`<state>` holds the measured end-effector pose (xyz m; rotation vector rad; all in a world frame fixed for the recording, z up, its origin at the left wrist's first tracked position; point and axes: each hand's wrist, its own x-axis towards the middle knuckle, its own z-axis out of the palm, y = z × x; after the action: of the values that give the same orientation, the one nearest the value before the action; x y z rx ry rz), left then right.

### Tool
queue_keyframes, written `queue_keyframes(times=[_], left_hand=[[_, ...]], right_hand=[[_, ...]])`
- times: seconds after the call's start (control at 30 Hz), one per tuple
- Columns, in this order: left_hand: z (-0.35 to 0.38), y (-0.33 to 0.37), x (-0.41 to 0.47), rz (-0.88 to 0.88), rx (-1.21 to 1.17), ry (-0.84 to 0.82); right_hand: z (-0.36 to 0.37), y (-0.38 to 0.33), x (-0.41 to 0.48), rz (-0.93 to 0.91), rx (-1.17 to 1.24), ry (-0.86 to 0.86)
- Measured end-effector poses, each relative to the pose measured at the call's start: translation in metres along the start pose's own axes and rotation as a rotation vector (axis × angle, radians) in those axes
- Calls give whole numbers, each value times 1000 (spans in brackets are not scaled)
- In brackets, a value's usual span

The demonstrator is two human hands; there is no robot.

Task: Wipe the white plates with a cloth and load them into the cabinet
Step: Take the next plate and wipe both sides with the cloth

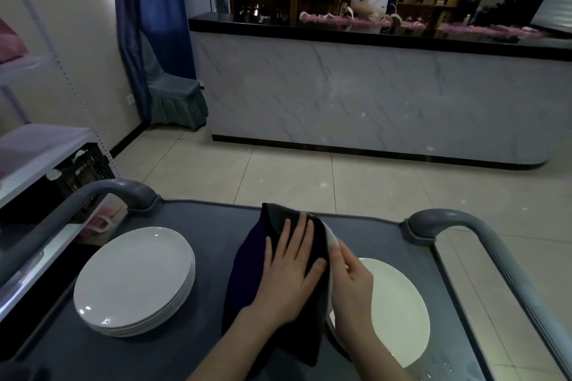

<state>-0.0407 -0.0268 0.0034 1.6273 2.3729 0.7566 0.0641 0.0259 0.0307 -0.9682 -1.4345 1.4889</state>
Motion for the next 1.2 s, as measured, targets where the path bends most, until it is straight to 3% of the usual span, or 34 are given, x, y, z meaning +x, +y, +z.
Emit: queue_keyframes(times=[0.17, 0.33, 0.4, 0.5, 0.6, 0.67, 0.77, 0.93, 1.07, 1.2], left_hand=[[-11, -45, 3, -22, 104, 69], [-18, -61, -15, -150, -444, 155], [-25, -61, -14, -213, -534, 190], [-41, -52, -5, -135, -531, 210], [-55, -40, 3, -11, -458, 36], [-58, -38, 6, 32, -436, -51], [-54, -45, 1, 13, -497, -27], [-36, -55, -22, -240, -737, 292], [-46, -55, -21, -206, -716, 319], [-69, -55, -8, -97, -641, 214]], right_hand=[[-12, -10, 4, 19, 33, -33], [-33, -23, 19, -20, -43, -187], [-38, -28, 24, -48, -115, -321], [-37, -32, 27, -109, -253, -506], [-29, -33, 28, -213, -440, -611], [-25, -36, 29, -302, -565, -606], [-26, -37, 34, -371, -602, -584], [-35, -34, 37, -267, -283, -291], [-36, -33, 36, -231, -337, -334], [-32, -46, 39, -293, -400, -402]])
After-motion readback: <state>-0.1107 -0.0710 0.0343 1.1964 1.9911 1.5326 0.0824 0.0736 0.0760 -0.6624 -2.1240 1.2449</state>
